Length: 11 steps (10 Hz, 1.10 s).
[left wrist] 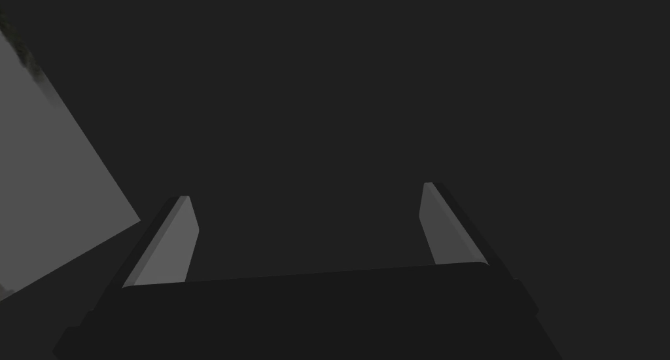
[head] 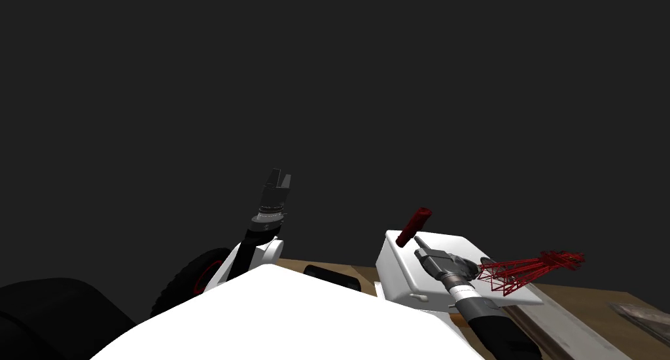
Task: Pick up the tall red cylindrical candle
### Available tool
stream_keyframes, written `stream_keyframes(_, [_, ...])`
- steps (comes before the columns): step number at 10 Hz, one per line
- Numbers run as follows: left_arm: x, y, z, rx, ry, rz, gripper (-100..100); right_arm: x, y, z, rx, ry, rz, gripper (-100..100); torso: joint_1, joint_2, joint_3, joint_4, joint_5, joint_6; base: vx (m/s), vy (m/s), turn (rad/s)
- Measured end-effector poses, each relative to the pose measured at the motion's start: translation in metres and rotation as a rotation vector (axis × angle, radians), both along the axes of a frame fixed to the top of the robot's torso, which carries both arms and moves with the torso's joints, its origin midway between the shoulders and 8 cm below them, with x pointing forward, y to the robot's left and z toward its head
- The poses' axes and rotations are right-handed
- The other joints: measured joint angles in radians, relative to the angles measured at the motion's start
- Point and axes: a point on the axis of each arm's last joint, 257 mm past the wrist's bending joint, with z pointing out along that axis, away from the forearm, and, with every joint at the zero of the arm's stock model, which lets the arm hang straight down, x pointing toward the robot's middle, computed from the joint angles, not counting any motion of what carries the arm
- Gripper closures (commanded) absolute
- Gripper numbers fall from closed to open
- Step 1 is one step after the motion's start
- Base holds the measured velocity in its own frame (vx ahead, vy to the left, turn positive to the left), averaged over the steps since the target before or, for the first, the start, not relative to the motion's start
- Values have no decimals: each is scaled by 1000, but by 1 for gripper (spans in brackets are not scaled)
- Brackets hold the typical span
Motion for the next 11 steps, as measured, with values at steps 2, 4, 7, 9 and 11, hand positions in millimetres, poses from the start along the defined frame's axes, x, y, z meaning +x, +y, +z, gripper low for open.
stream_keyframes(2, [0, 0, 0, 0, 0, 0, 0, 0, 0, 0, 0, 0, 0, -100, 0, 0, 0, 0, 0, 0, -38, 1, 73])
stream_keyframes(4, [0, 0, 0, 0, 0, 0, 0, -7, -7, -8, -35, 32, 7, -100, 0, 7, 4, 1, 0, 0, -127, 3, 114])
stream_keyframes(7, [0, 0, 0, 0, 0, 0, 0, -20, -15, -14, -56, 79, 22, -100, -4, 7, 4, 2, -1, 0, -69, -63, -10])
stream_keyframes(9, [0, 0, 0, 0, 0, 0, 0, -21, 1, -8, -44, 79, 64, -100, -8, -2, -1, 0, -2, 0, 79, -107, -7])
stream_keyframes(11, [0, 0, 0, 0, 0, 0, 0, -22, 16, 1, -35, 68, 98, -100, -4, -6, -3, -1, -1, 0, 90, -52, 7])
